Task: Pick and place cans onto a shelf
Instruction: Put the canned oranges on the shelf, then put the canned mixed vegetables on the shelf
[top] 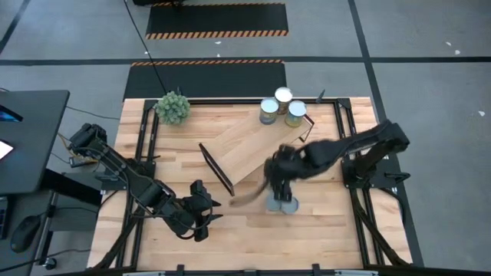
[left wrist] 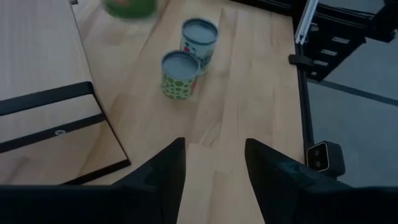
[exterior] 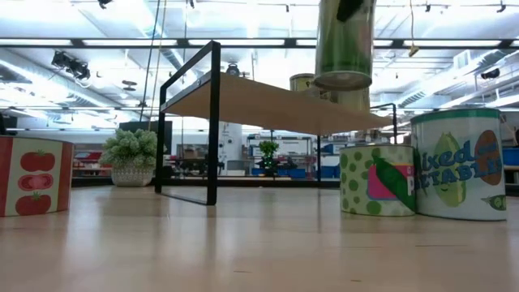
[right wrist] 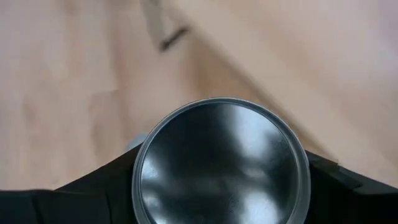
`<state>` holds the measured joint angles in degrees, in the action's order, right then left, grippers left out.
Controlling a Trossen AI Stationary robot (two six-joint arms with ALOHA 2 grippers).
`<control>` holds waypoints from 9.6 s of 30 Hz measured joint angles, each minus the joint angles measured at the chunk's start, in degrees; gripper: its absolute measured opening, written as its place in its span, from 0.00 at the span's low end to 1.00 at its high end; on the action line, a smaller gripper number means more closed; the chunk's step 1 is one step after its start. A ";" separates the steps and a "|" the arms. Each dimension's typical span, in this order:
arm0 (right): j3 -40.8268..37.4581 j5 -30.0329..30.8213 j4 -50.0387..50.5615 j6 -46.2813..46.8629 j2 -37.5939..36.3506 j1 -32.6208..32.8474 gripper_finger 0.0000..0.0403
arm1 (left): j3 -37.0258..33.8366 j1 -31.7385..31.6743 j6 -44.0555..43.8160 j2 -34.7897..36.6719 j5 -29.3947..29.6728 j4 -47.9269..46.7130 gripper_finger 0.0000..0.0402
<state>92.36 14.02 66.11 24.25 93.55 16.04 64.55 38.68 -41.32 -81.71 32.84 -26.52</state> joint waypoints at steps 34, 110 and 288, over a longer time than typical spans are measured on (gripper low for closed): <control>0.11 4.35 4.04 -4.20 -1.81 -25.08 0.82 | 0.00 0.09 0.59 -0.02 0.11 0.09 0.43; 0.00 5.02 2.75 -24.09 -4.23 -26.77 0.99 | -0.02 0.08 0.55 -0.02 -0.11 0.07 0.43; -12.80 15.83 -21.76 5.61 -6.80 -9.68 0.73 | 0.00 -35.48 39.07 16.22 -16.22 -8.68 0.43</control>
<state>79.55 29.85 44.35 29.86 86.75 6.35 64.55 3.19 -2.25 -65.49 16.62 -35.20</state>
